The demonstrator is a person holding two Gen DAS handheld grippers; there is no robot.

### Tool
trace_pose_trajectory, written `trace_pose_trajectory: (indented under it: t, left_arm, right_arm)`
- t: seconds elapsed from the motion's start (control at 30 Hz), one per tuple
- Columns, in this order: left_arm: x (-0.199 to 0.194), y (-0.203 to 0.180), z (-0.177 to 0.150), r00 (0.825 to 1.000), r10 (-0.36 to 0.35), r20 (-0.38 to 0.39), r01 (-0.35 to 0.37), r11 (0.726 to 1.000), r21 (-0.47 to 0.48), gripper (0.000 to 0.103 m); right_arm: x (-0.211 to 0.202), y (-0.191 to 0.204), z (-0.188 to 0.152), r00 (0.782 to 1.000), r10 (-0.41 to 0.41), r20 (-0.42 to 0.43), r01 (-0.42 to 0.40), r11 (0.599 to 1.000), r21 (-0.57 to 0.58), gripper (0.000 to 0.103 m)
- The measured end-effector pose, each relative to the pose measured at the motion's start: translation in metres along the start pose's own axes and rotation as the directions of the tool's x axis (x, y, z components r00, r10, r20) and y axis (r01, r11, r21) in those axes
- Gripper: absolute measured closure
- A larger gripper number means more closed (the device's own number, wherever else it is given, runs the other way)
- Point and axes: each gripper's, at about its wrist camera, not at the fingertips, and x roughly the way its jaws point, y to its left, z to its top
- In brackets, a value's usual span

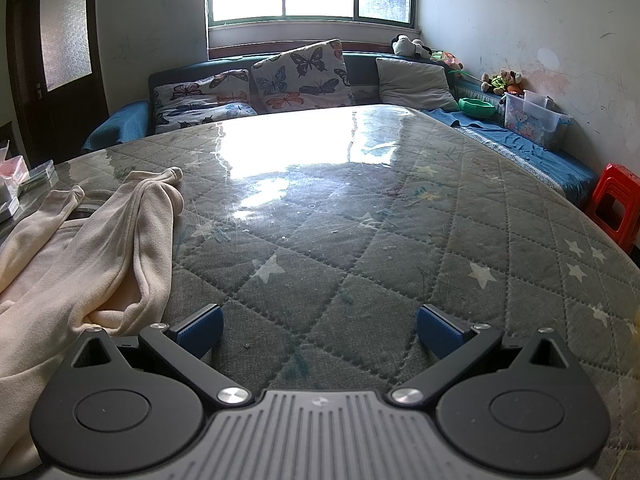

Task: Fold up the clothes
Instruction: 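Move both tools toward the crumpled cream sweatshirt on the table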

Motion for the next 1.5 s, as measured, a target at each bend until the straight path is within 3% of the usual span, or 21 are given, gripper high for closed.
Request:
trace_pose_trajectory:
  t: [0.33, 0.53, 0.97, 1.5]
  left_arm:
    - [-0.016, -0.012, -0.007, 0.998, 0.07, -0.002, -0.07, 0.997, -0.025, 0.0]
    - [-0.02, -0.015, -0.009, 0.997, 0.066, -0.035, -0.067, 0.997, -0.046, 0.0]
    - [-0.048, -0.042, -0.025, 0.996, 0.007, -0.089, -0.008, 1.0, -0.002, 0.0]
    - [-0.075, -0.074, -0.036, 0.988, -0.073, -0.136, 0.079, 0.996, 0.039, 0.0]
  right_arm:
    - [-0.012, -0.001, -0.007, 0.999, 0.036, -0.005, -0.037, 0.999, -0.031, 0.0]
    - [-0.031, 0.003, -0.018, 0.997, 0.082, -0.006, -0.082, 0.995, -0.059, 0.0]
    - [-0.081, 0.024, -0.038, 0.981, 0.192, 0.027, -0.187, 0.973, -0.137, 0.0]
    - [-0.129, 0.055, -0.063, 0.946, 0.323, 0.031, -0.302, 0.91, -0.286, 0.0]
